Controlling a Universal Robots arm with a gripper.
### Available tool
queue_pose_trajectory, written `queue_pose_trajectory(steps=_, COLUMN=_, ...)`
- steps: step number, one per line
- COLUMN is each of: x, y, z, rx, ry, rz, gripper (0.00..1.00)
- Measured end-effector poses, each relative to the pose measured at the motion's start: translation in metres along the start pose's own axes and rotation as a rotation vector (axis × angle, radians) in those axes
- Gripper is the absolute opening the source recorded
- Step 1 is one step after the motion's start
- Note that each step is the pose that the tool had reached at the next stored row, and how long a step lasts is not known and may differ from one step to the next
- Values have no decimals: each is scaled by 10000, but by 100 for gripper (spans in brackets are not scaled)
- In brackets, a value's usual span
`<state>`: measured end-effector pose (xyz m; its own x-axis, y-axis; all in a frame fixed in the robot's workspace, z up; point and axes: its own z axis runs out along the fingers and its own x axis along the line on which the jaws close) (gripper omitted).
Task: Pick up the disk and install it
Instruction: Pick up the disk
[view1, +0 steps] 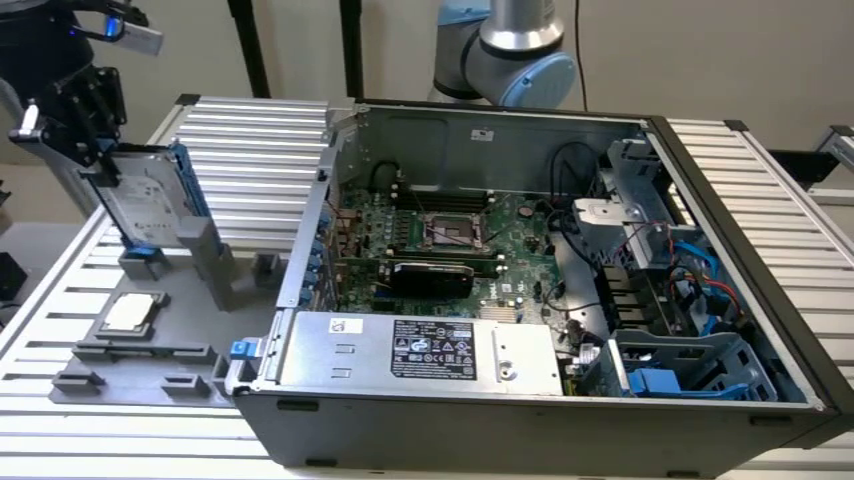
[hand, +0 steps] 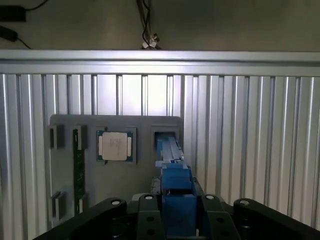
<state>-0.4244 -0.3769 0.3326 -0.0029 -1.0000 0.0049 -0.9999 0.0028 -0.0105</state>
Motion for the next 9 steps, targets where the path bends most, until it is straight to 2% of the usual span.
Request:
queue_pose_trajectory(steps=5, x=-13, y=-38, z=-203, rx=-2, ry=1, rz=1, gripper=0)
queue_pose_trajectory(steps=9, x=-18, y=-115, z=-378, rx=0, ry=1, rz=1, gripper=0)
